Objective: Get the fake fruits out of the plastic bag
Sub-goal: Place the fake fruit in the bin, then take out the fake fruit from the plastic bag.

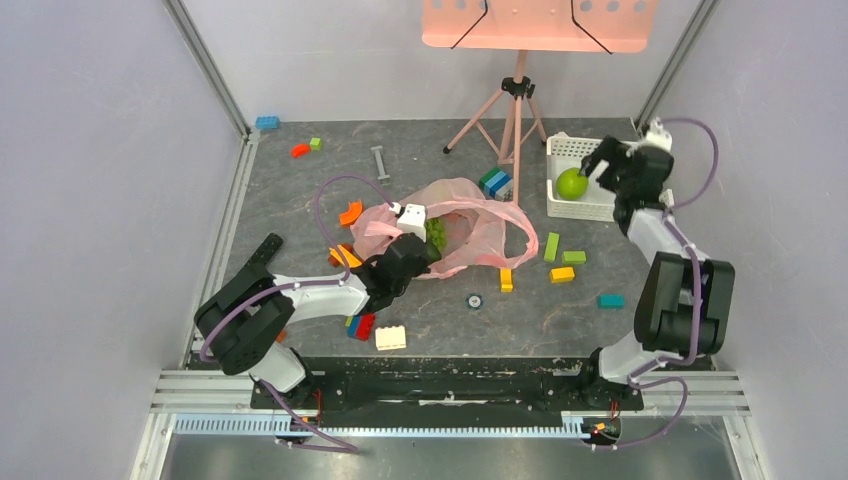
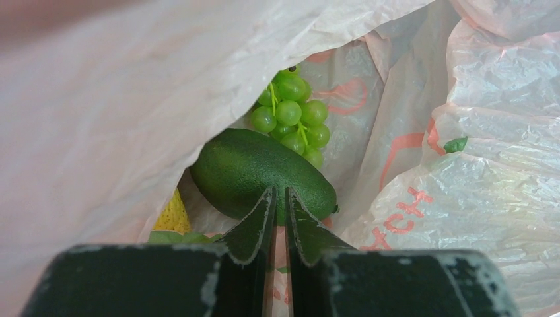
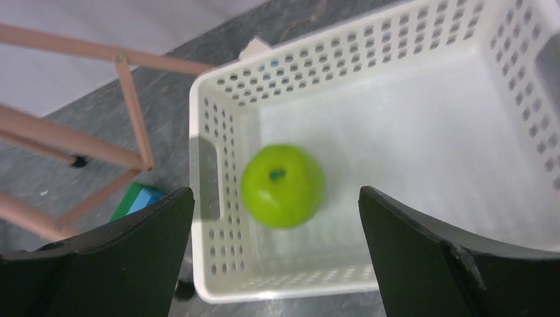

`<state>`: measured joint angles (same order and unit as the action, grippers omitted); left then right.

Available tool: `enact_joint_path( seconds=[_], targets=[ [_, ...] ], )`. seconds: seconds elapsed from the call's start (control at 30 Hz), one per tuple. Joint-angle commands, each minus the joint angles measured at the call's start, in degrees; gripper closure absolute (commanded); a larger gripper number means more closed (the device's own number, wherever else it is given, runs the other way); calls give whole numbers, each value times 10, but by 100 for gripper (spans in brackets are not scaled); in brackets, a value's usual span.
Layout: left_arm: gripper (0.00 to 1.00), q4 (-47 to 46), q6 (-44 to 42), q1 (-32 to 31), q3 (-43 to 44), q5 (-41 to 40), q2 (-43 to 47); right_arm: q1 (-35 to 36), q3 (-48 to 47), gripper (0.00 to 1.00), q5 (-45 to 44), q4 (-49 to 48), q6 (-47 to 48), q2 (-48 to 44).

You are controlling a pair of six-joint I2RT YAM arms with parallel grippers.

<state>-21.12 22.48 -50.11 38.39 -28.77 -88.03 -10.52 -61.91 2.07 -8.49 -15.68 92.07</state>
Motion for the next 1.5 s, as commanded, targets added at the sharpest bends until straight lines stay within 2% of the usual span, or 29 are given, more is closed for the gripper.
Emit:
enact_joint_path(
  seconds=[0.0,0.1,0.27,0.43,0.63,0.73,0.8,1.07,1.2,1.33,1.43,1.47],
  targets=[
    [85,-12,7,4,4,-27,11,-43,136,2,155,-205,-130,-51],
    [85,-13,9,5,4,-24,11,-33,122,2,132,-149,-101,-69],
    [85,-12,11,6,6,-20,8,7,164,2,18,-140,-45,-155],
    [85,-11,13,6,5,-20,9,5,145,2,-9,-101,-25,-185],
    [85,-12,13,7,5,-19,8,-38,191,2,145,-187,-30,-209],
    [85,-11,13,6,6,-20,8,-45,217,2,189,-251,-63,-211],
    [85,-11,13,6,5,-21,9,-45,224,2,189,-270,-92,-213],
    [85,-10,13,6,6,-20,9,-44,112,2,136,-73,-74,-156],
    [85,-9,12,6,6,-23,10,-43,69,2,50,40,-70,-142],
    [85,-8,13,6,7,-23,9,-41,76,2,-3,72,-92,-167],
    [85,-8,13,6,7,-24,8,-25,25,2,-29,154,-38,-160],
    [85,-8,13,6,7,-23,8,-20,25,2,-29,155,-17,-164]
  ],
)
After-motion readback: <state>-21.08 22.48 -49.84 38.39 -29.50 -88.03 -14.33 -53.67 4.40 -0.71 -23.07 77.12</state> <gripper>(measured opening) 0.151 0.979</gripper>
